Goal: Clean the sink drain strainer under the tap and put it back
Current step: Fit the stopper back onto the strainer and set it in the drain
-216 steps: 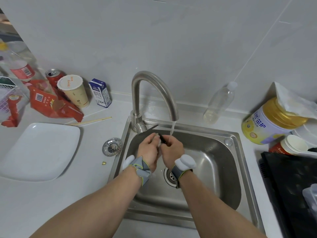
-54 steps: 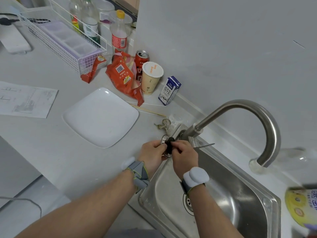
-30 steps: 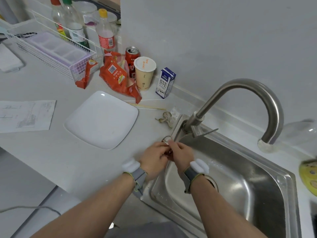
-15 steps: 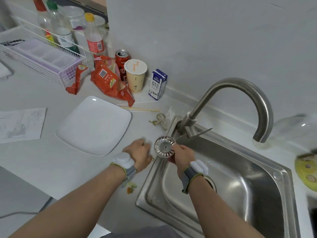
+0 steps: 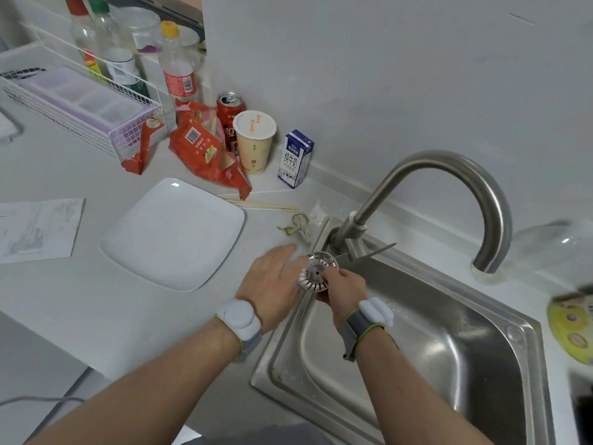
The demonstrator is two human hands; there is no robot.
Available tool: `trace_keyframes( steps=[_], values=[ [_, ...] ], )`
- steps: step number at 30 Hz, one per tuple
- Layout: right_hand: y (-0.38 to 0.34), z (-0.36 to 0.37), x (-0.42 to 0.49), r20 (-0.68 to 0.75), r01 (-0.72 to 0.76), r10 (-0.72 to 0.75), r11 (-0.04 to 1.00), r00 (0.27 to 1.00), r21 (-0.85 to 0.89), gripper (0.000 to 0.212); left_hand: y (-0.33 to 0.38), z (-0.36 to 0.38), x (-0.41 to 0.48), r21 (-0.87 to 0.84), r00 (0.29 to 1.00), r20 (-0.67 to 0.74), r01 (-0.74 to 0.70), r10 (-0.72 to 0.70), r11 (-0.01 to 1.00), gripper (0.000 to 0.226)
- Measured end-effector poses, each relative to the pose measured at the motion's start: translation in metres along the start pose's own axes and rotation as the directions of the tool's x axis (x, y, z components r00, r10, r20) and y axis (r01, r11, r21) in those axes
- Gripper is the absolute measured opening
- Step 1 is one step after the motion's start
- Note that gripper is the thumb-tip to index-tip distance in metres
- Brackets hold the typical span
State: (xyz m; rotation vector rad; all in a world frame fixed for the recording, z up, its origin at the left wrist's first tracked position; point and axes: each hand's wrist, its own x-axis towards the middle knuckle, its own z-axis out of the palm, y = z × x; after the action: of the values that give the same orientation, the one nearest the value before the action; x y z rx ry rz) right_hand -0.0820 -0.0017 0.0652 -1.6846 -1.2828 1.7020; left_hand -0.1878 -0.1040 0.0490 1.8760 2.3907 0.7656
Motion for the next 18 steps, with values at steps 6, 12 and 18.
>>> trace_keyframes(
  steps=[6, 12, 18],
  values=[
    [-0.011, -0.003, -0.009, 0.271, -0.104, 0.011, 0.938, 0.963, 0.331, 0.045, 0.017, -0.012, 0.008, -0.492, 0.909, 0.054, 0.384, -0.413, 0.782, 0.018],
    [-0.013, 0.006, -0.017, 0.254, 0.048, -0.122, 0.959, 0.959, 0.279, 0.017, 0.023, -0.014, 0.008, -0.692, 0.764, 0.217, 0.559, -0.607, 0.456, 0.019],
    [-0.009, 0.005, -0.013, 0.143, 0.199, -0.214, 0.973, 0.966, 0.115, 0.011, 0.027, -0.01, 0.004, -0.758, 0.714, 0.271, 0.572, -0.646, 0.314, 0.021]
  ],
)
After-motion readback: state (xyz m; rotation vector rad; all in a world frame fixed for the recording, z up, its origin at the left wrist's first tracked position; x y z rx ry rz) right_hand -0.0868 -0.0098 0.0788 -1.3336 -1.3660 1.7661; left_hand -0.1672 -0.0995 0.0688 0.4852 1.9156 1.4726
